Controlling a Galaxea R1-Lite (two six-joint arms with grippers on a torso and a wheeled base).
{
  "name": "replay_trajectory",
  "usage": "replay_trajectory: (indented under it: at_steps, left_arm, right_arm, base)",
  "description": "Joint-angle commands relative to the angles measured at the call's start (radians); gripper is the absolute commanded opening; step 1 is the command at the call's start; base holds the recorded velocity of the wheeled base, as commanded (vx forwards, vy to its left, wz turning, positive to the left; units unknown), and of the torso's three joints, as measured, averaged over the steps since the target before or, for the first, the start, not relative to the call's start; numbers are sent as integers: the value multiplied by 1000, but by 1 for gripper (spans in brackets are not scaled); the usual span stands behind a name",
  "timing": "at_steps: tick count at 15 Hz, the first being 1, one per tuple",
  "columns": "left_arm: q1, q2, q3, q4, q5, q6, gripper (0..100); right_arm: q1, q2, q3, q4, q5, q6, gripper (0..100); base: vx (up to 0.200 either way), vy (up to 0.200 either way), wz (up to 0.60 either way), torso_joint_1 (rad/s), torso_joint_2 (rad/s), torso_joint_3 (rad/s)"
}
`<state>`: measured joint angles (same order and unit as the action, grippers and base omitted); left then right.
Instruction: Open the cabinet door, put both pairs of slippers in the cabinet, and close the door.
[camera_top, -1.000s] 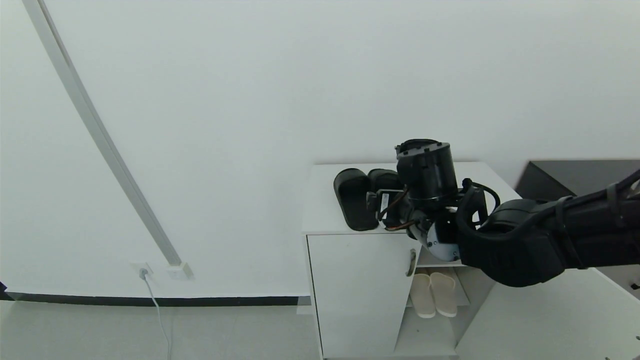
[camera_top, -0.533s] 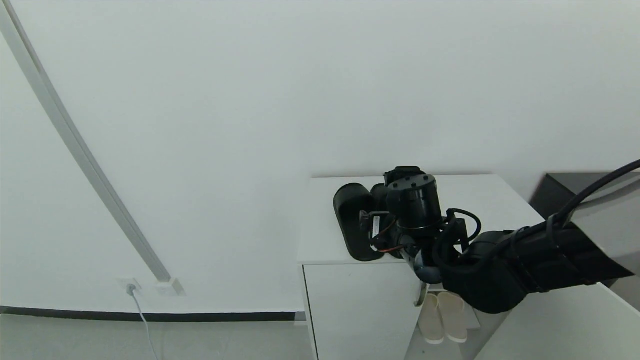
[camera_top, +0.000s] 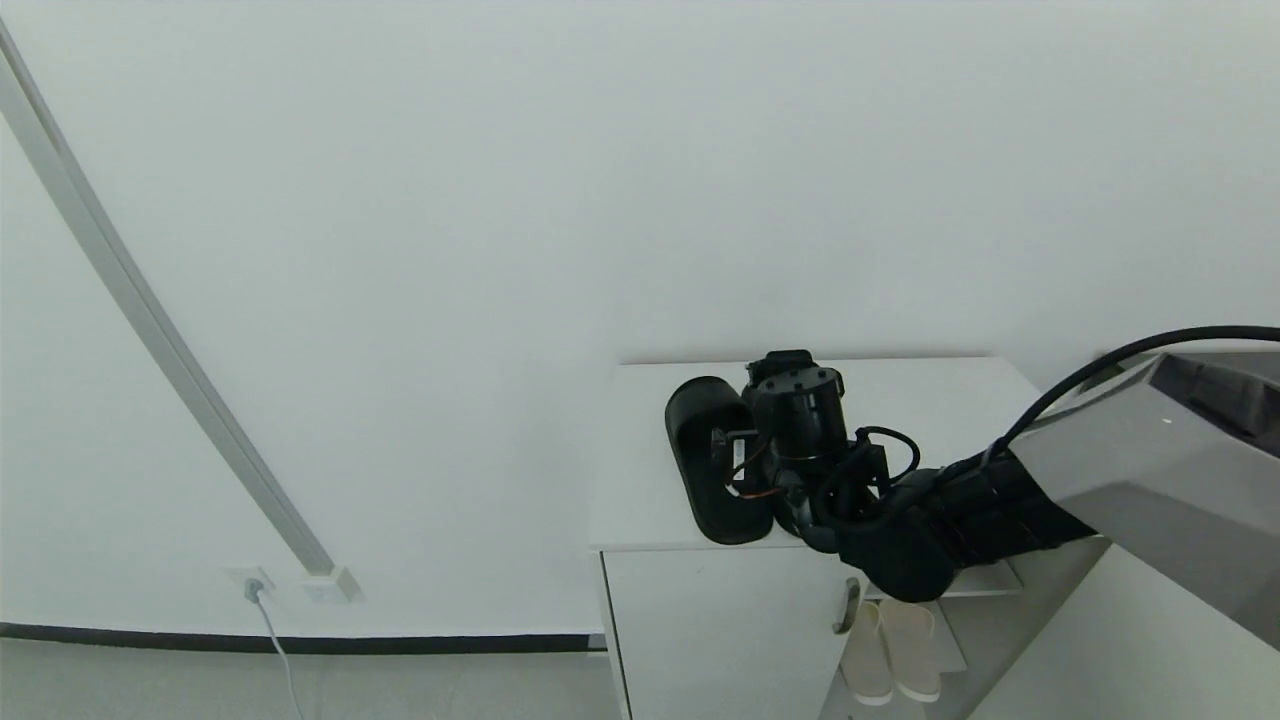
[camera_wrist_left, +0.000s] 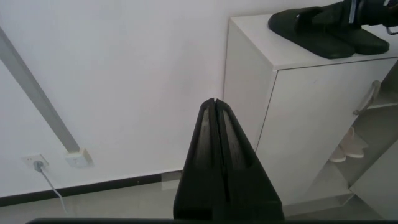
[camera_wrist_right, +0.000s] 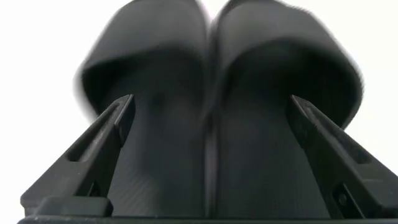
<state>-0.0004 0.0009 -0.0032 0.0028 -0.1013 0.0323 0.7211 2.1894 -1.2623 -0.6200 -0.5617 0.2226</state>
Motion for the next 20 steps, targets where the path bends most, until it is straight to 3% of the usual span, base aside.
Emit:
replay_trajectory:
  at_steps: [1, 6, 9, 10, 17, 20]
  left_arm:
    - [0, 1, 0, 0, 0, 0, 0]
    - [0, 1, 0, 0, 2, -2, 0]
    - [0, 1, 0, 0, 2, -2, 0]
    - [0, 1, 0, 0, 2, -2, 0]
    - [0, 1, 0, 0, 2, -2, 0]
    - [0, 1, 0, 0, 2, -2, 0]
  right_arm:
    - [-20, 72, -61, 0, 11, -6, 100]
    - [-55, 176, -219, 0, 13, -63, 100]
    - [-68, 191, -249, 0, 17, -65, 100]
    - [-68, 190, -249, 0, 19, -65, 0]
    - [-68, 167, -236, 0, 19, -65, 0]
    - [-49, 47, -115, -9, 75, -63, 0]
  base:
    - [0, 0, 0, 0, 0, 0]
    - [0, 0, 0, 0, 0, 0]
    - [0, 0, 0, 0, 0, 0]
    - [0, 0, 0, 0, 0, 0]
    - [0, 0, 0, 0, 0, 0]
    - [0, 0, 0, 0, 0, 0]
